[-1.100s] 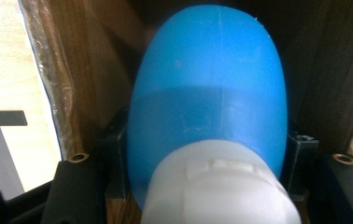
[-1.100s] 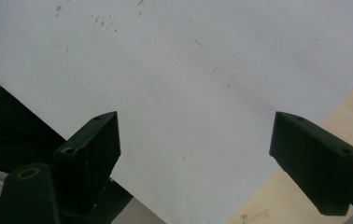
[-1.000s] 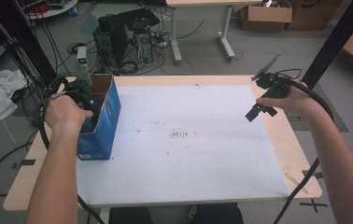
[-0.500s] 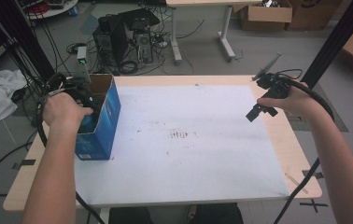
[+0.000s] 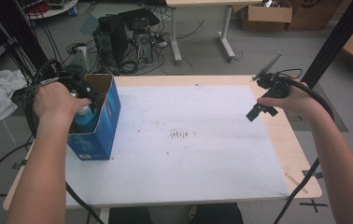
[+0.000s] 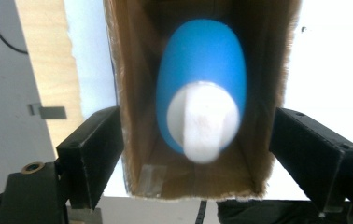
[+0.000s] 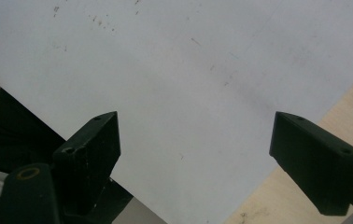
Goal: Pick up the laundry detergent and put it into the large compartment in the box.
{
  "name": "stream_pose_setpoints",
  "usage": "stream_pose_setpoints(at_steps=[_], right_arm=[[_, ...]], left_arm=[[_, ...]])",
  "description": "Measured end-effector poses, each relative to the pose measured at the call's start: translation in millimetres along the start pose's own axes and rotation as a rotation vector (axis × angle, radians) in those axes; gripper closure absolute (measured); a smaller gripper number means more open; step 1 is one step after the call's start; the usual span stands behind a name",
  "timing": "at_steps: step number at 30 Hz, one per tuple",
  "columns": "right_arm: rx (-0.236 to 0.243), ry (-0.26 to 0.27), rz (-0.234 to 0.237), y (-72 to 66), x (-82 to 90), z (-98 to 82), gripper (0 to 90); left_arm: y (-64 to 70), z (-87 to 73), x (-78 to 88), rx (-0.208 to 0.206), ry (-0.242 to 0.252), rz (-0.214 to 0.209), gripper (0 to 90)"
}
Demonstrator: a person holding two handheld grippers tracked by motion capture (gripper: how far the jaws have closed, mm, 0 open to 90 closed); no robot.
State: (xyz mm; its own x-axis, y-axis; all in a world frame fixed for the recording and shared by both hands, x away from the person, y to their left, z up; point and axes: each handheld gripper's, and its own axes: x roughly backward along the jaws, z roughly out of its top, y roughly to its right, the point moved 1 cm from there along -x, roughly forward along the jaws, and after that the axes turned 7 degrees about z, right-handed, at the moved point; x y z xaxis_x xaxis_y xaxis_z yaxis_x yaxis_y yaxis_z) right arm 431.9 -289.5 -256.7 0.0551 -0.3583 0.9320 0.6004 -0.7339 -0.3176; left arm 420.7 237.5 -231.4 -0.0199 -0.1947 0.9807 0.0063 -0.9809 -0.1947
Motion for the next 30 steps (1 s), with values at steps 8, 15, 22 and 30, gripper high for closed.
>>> stream_pose_setpoints(at_steps=[8, 15, 22, 30], right_arm=[[0.003, -0.002, -0.001, -5.7, -0.1, 2.7, 16.3], [0.01, -0.005, -0.006, -9.3, 0.5, 2.0, 16.3], [0.014, 0.0, -0.007, -9.5, 2.0, 1.1, 16.3], [0.011, -0.002, -0.006, -9.7, 1.2, 1.4, 16.3]], left_arm=[[29.6, -6.2, 22.8, -0.119, 0.067, -0.001, 15.4], [71.2, -9.4, 33.9, -0.255, 0.131, -0.013, 13.7], [114.7, -16.8, 36.7, -0.384, 0.159, -0.019, 9.1], [159.4, -25.1, 23.6, -0.525, 0.173, -0.038, 4.7]])
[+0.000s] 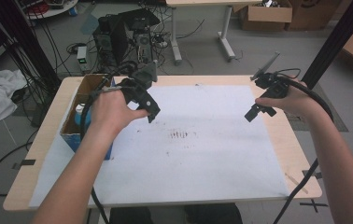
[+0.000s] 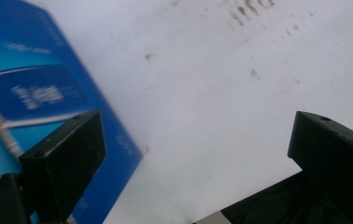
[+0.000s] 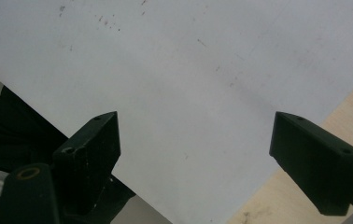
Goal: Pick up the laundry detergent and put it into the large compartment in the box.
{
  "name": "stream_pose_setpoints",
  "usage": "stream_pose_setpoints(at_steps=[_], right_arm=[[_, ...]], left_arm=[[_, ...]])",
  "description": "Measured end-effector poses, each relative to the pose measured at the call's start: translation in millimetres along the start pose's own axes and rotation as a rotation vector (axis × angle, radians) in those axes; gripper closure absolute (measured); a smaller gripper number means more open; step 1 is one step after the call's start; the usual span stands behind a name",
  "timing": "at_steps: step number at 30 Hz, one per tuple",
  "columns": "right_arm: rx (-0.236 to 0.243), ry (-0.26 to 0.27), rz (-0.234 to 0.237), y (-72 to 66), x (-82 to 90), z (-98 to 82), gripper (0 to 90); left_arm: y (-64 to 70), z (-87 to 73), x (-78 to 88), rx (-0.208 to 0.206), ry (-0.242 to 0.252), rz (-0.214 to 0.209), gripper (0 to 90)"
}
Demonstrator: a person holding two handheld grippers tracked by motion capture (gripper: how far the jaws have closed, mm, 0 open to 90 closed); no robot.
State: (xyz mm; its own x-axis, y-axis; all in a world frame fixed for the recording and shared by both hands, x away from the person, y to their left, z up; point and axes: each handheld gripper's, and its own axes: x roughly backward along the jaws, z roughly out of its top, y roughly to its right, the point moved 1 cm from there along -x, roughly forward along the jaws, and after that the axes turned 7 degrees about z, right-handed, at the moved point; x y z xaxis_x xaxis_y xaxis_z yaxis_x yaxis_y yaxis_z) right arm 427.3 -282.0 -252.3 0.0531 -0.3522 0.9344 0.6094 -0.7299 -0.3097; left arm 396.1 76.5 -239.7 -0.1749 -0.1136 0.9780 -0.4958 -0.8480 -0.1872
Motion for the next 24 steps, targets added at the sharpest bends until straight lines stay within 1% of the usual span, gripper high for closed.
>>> stream_pose_setpoints(at_steps=[1, 2, 3, 5, 8, 10, 13, 14, 17, 20, 24], right_arm=[[0.002, -0.002, -0.001, 0.2, -0.3, 0.1, 16.4], [0.001, -0.004, 0.0, 0.3, -0.7, 0.2, 16.3], [0.001, -0.004, 0.001, 0.3, -1.0, 0.2, 16.3], [-0.003, -0.004, 0.002, 0.4, -1.8, 0.3, 16.3], [0.0, -0.005, 0.003, 1.2, -2.5, 0.3, 16.4], [-0.003, -0.006, 0.002, 1.4, -2.6, 0.5, 16.3], [-0.003, -0.007, 0.004, 0.8, -3.2, 0.6, 16.4], [-0.002, -0.007, 0.004, 0.6, -3.5, 0.6, 16.3], [-0.005, -0.009, 0.003, 0.9, -3.5, 0.5, 16.4], [-0.007, -0.006, 0.003, 1.8, -3.8, 0.1, 16.3], [-0.013, -0.008, 0.002, 2.7, -4.4, 0.0, 16.4]], left_arm=[[5.1, 1.6, -4.3, -0.022, -0.003, -0.006, 3.5], [8.2, 2.4, -6.9, -0.03, -0.003, -0.006, 2.2], [8.2, 2.4, -6.9, -0.03, -0.003, -0.006, 1.9], [18.0, 5.4, -15.7, -0.061, -0.002, -0.008, 1.1], [27.3, 8.0, -25.1, -0.076, -0.003, -0.023, 0.3], [31.5, 9.4, -29.0, -0.095, -0.009, -0.026, 0.1], [38.0, 11.4, -35.0, -0.112, -0.011, -0.029, 0.1], [40.2, 11.8, -36.8, -0.109, -0.011, -0.033, 0.1], [43.1, 13.3, -40.3, -0.126, -0.019, -0.023, 0.1], [44.1, 13.8, -41.8, -0.125, -0.022, -0.032, 0.1], [44.0, 13.8, -42.9, -0.125, -0.015, -0.031, 0.1]])
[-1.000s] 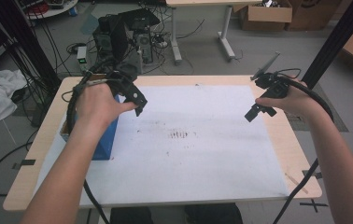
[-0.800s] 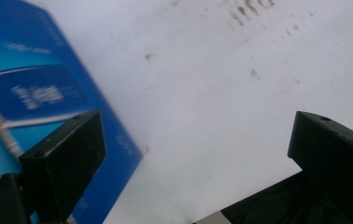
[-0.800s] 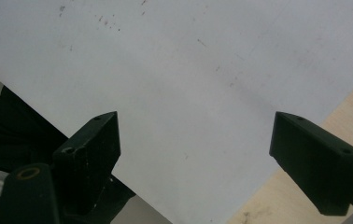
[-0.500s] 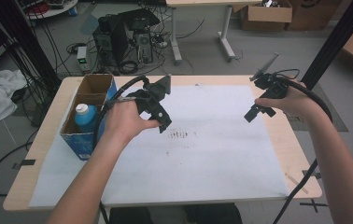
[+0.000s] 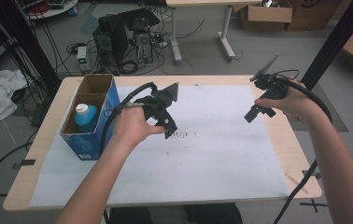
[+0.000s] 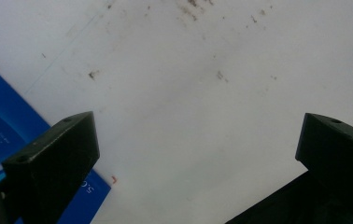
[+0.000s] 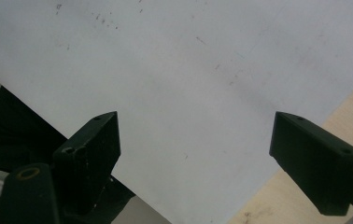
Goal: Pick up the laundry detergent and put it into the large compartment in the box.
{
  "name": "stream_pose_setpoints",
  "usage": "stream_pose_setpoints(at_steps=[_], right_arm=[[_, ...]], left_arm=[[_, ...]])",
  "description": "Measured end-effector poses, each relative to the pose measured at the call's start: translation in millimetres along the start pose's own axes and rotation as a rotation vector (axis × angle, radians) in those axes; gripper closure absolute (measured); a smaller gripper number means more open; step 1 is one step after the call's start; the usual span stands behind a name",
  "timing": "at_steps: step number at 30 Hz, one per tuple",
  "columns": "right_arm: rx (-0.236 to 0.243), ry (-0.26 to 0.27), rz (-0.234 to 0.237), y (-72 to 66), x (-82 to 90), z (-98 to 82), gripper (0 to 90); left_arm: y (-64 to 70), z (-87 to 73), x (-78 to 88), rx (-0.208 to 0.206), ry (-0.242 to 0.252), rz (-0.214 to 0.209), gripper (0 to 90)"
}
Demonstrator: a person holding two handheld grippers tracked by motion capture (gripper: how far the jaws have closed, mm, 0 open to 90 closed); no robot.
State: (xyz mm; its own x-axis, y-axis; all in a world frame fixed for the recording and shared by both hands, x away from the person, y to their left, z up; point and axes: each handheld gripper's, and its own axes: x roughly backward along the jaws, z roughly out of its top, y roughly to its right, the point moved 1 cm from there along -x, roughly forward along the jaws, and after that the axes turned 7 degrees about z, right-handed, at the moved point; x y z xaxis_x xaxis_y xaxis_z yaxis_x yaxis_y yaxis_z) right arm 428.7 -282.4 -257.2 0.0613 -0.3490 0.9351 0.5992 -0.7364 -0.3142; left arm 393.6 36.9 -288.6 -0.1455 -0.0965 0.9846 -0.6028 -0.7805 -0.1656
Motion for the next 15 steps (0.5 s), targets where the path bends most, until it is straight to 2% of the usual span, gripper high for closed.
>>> stream_pose_setpoints(at_steps=[4, 9, 15], right_arm=[[0.001, 0.0, 0.005, -0.3, -1.8, 0.4, 16.3], [0.002, -0.003, 0.004, -0.2, -3.1, 0.4, 16.4], [0.003, -0.004, 0.001, -2.1, -2.4, 1.0, 16.3]], left_arm=[[-1.1, -0.3, -1.4, 0.004, 0.009, -0.009, 0.1], [-0.9, -1.3, -2.3, -0.007, 0.002, -0.002, 0.1], [-2.9, -2.4, -1.3, 0.002, 0.002, -0.001, 0.1]])
